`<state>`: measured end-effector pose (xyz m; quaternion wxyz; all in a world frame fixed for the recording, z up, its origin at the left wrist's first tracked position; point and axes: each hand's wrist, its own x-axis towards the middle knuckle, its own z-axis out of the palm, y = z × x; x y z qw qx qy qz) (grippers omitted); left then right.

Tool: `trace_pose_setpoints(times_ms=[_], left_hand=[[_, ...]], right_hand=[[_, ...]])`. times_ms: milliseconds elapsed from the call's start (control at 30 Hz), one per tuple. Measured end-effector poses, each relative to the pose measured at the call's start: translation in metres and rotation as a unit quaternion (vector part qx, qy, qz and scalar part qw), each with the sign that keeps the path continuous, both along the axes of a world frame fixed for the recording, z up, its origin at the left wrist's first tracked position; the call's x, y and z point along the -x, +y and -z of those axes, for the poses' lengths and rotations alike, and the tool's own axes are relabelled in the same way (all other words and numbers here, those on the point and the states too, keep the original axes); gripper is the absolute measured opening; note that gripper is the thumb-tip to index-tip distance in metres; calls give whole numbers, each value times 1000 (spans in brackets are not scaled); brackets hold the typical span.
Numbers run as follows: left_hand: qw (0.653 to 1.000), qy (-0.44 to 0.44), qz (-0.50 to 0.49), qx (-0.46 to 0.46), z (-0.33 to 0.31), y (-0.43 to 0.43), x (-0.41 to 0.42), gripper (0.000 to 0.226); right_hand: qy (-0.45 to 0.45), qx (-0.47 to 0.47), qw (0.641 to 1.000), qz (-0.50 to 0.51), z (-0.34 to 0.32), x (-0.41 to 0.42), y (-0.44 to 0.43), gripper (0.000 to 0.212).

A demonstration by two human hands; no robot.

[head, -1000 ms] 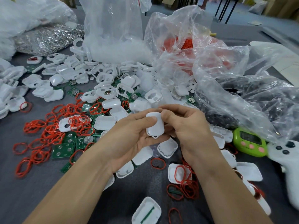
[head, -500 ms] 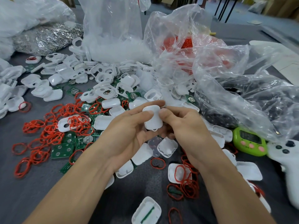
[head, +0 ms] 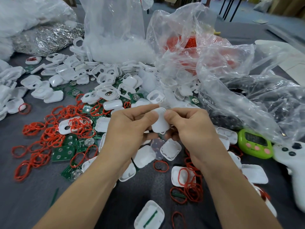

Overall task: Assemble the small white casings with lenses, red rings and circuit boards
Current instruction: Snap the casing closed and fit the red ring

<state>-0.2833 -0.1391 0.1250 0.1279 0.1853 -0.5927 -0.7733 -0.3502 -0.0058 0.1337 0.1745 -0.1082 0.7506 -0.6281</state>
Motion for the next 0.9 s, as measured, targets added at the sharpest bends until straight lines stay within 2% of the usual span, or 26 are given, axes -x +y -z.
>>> trace_pose_setpoints(times_ms=[200,467,633,767,900], left_hand=[[1000,13,-1,12,-3,-3,-2,15],[1000,-2,4,8,-5,-9,-3,13],[999,-19,-9,49,-6,-10,-5,20],[997,-17,-35,67,-10,-6,-5,13],[1000,-9,2,13,-12,-3,-4,19]], right_hand=[[37,-6,999,-9,1,0,0,17],[84,-38,995,-24,3,-2,1,26],[105,-53,993,-28,3,-4,1,29],[111,-55,992,-20,5,-2,-1,28],[106,-44,993,4,6,3,2,23]])
